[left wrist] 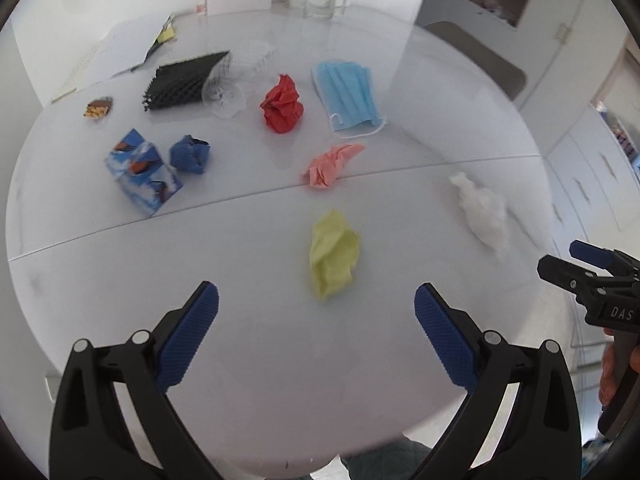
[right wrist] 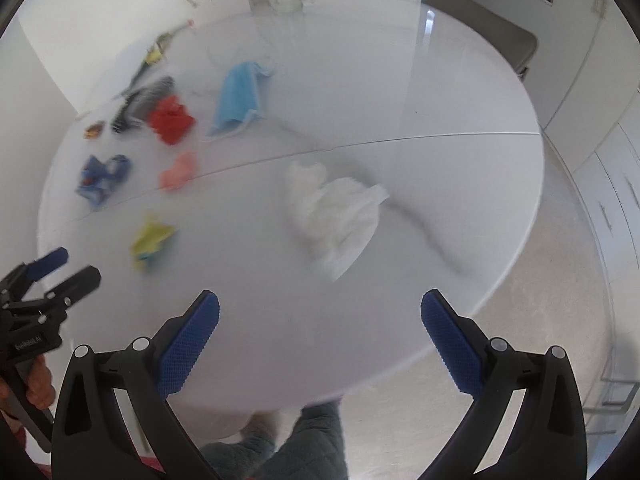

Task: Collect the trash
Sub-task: 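Grasp the yellow crumpled paper with the left tool while the right tool grasps the white tissue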

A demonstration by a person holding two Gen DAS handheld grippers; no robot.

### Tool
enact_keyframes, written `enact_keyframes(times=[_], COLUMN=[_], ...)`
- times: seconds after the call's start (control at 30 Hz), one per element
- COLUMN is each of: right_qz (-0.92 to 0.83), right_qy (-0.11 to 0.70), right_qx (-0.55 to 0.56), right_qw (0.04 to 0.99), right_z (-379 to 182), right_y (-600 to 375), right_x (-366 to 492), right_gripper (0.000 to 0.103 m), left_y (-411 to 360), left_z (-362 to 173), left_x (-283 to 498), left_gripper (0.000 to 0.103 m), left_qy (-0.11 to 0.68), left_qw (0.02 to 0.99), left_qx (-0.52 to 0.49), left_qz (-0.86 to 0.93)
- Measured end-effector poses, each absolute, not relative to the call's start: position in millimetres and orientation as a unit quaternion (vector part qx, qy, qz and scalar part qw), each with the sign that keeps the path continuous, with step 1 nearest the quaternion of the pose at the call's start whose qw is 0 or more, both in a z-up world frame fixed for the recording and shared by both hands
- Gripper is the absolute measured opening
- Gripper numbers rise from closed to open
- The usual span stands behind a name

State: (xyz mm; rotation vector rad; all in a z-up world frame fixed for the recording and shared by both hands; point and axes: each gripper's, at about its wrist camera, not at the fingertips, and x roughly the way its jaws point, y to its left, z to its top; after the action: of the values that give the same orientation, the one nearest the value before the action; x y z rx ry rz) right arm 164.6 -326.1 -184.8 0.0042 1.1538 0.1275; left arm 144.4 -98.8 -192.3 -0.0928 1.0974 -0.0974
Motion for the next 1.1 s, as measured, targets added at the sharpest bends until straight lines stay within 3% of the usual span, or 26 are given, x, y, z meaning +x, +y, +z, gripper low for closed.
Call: enact_keyframes(times=[0.23,0.43,0.5,0.7,0.77,0.9,0.97,1.0,1.1], right_qz=[0.098,0.11,0.113,0.124,0.123,0.123,0.127,0.131,0.142], right_qy=[0.566,0.576,0.577,0.576,0.572,0.573,0.566,0.565,0.565], right_qx=[-0.019,-0.022,-0.018,-0.032,-0.047,-0.07,-0.074,-0.072,-0.066], right_qw=[0.818,0.81,0.808,0.808,0.81,0.807,0.811,0.811,0.81], right_z=[-211.9,-220.2,-220.8,-228.2,-231.9,-242.6,-240.6,-239.8,-236.2], right_y=[-337.6,-345.4,-346.5,-335.8,-328.6,-319.1,-316.2,-315.2,-310.8], right_x=[209.6,227.1,230.0,237.6,240.4,243.8,242.8,242.5,239.8], right_gripper=[0.1,0.1,0.1,0.1,0.093,0.061,0.039,0.023,0.017], left_y=[-111.4,-123.2,-126.4,-117.5,-113.7,-101.1,-93.4,-89.5,-80.3], left_z=[-227.7,-244.3,-243.9,-239.2,-233.9,-218.5,-210.4,-205.7,-192.9], left_x=[186.0,193.4,194.1,192.7,190.0,179.3,175.2,170.0,154.0], left_gripper=[0.073,0.05,0.038,0.037,0.037,0.037,0.037,0.037,0.037], left_qy=[0.555,0.585,0.583,0.58,0.576,0.57,0.566,0.564,0.558], left_qw=[0.83,0.811,0.812,0.814,0.816,0.82,0.822,0.824,0.828], left_qx=[-0.045,-0.022,-0.015,-0.04,-0.043,-0.05,-0.053,-0.055,-0.062], left_qz=[-0.012,-0.006,-0.007,-0.009,-0.008,-0.003,-0.001,0.002,0.008])
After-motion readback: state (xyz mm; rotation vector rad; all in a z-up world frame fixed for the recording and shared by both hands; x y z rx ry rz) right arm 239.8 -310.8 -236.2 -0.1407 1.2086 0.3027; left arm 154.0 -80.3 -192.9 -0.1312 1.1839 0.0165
